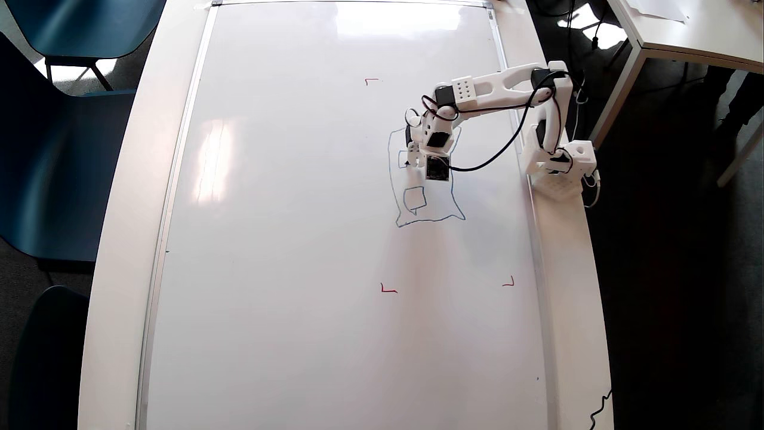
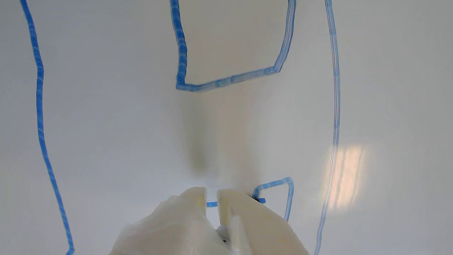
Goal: Draw on a whiteboard a robot head using a pen attached to the gripper
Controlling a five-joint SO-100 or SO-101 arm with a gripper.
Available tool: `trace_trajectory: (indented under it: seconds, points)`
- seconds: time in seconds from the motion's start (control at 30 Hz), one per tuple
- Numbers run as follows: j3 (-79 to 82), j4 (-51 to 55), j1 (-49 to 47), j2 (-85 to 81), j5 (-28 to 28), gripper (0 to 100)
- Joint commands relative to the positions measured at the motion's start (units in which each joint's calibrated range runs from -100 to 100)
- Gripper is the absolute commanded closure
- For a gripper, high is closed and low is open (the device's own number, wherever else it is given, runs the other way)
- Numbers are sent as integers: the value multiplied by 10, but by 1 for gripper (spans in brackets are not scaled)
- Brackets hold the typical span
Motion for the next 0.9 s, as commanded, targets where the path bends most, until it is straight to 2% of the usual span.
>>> trace_trajectory:
  seconds: [0.0, 0.67, 0.87]
  points:
    - [1, 5, 20, -10, 2, 98]
    - [-19, 0, -7, -122, 2, 98]
    - [5, 32, -20, -144, 2, 98]
